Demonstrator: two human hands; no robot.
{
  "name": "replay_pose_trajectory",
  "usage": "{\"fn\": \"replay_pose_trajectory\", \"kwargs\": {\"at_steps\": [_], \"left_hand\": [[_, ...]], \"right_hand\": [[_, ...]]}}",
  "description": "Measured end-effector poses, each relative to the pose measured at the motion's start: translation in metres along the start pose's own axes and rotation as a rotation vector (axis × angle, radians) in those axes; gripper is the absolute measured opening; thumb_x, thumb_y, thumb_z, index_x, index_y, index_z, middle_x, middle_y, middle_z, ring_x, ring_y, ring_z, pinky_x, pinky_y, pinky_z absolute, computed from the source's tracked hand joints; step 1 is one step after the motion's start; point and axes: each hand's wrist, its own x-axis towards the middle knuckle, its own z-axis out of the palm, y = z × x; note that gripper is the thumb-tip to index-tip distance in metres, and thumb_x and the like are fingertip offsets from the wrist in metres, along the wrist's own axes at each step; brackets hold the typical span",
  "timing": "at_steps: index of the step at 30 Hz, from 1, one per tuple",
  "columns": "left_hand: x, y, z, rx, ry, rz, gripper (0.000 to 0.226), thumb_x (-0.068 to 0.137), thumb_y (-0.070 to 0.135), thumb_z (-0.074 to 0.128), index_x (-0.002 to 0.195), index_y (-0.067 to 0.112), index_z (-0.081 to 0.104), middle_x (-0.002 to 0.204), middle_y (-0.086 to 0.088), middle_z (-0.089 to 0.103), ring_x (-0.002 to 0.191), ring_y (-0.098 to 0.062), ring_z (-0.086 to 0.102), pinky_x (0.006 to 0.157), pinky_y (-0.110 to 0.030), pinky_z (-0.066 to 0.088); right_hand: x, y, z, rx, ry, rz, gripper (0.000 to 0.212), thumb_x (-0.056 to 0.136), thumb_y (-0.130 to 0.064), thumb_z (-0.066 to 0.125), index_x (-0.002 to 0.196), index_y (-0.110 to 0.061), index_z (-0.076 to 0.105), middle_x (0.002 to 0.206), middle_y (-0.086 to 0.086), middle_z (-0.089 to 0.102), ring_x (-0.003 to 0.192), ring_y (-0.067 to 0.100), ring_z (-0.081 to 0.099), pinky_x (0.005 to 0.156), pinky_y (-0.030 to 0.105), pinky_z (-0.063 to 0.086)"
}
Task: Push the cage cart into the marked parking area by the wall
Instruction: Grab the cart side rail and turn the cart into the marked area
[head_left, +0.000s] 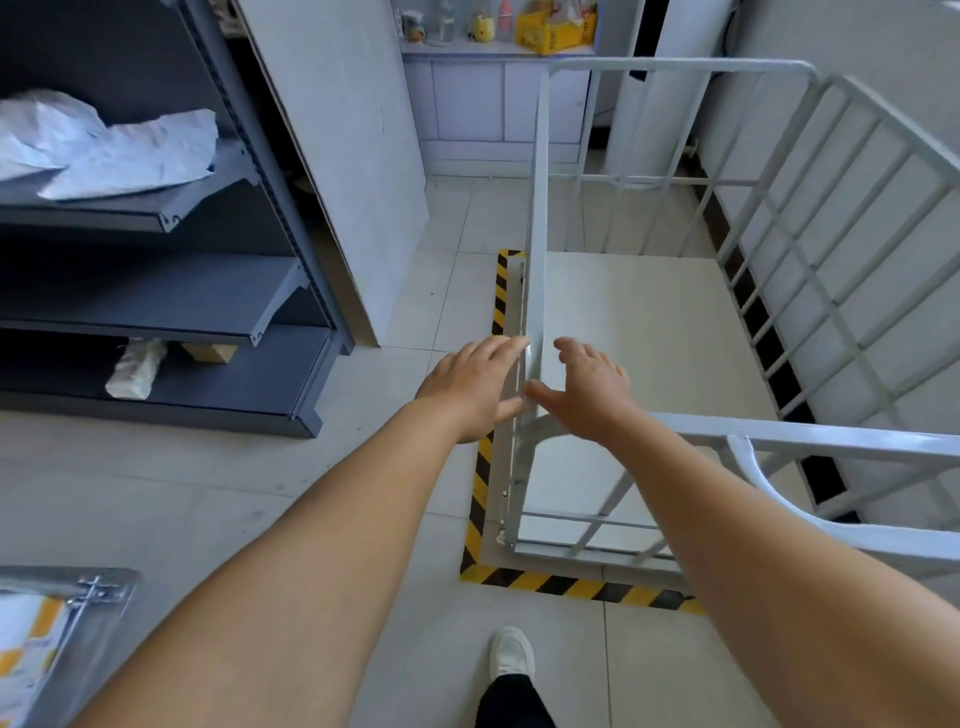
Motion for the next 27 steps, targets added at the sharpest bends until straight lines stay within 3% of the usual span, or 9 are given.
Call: {"fn": "replay_pose_trajectory", "kwargs": {"at_steps": [8, 12, 20, 24, 27], "left_hand": [[0.054, -0.041, -0.009, 0.035, -0.088, 0.076, 0.080, 0.092, 0.026, 0.062, 0.152, 0.028, 0.009, 0.159, 0.002, 0.014, 0.144, -0.020, 0.017, 0.113, -0.041, 0.021], [0.075, -0.057, -0.012, 0.042, -0.120, 0.155, 0.081, 0.092, 0.024, 0.062, 0.153, 0.028, 0.009, 0.160, 0.002, 0.011, 0.145, -0.021, 0.015, 0.114, -0.041, 0.019], [0.112, -0.091, -0.023, 0.094, -0.208, 0.394, 0.082, 0.092, 0.021, 0.061, 0.153, 0.027, 0.006, 0.161, 0.002, 0.007, 0.146, -0.018, 0.010, 0.116, -0.040, 0.014], [0.127, -0.098, -0.024, 0.148, -0.221, 0.494, 0.082, 0.093, 0.019, 0.060, 0.153, 0.026, 0.005, 0.161, 0.002, 0.002, 0.146, -0.019, 0.007, 0.116, -0.041, 0.012], [0.143, -0.093, -0.016, 0.229, -0.211, 0.590, 0.082, 0.092, 0.015, 0.059, 0.152, 0.026, 0.004, 0.161, 0.002, -0.002, 0.147, -0.018, 0.002, 0.116, -0.041, 0.009]], "right_hand": [[0.051, -0.034, 0.020, 0.070, -0.085, 0.218, 0.070, 0.084, -0.053, 0.064, 0.133, -0.009, 0.040, 0.130, 0.012, 0.053, 0.112, 0.029, 0.057, 0.091, 0.038, 0.048], [0.064, -0.042, 0.033, 0.132, -0.065, 0.351, 0.065, 0.085, -0.044, 0.068, 0.129, -0.007, 0.037, 0.126, 0.013, 0.054, 0.107, 0.030, 0.059, 0.075, 0.033, 0.044], [0.082, -0.065, 0.049, 0.172, 0.049, 0.620, 0.063, 0.088, -0.035, 0.067, 0.133, -0.009, 0.032, 0.127, 0.013, 0.051, 0.106, 0.033, 0.057, 0.071, 0.034, 0.037], [0.081, -0.064, 0.057, 0.174, 0.072, 0.713, 0.044, 0.092, -0.031, 0.062, 0.119, -0.011, 0.034, 0.110, 0.014, 0.056, 0.088, 0.032, 0.054, 0.069, 0.035, 0.037], [0.082, -0.059, 0.064, 0.222, 0.106, 0.767, 0.034, 0.091, -0.030, 0.062, 0.106, -0.012, 0.038, 0.097, 0.011, 0.060, 0.081, 0.030, 0.057, 0.068, 0.038, 0.047]]}}
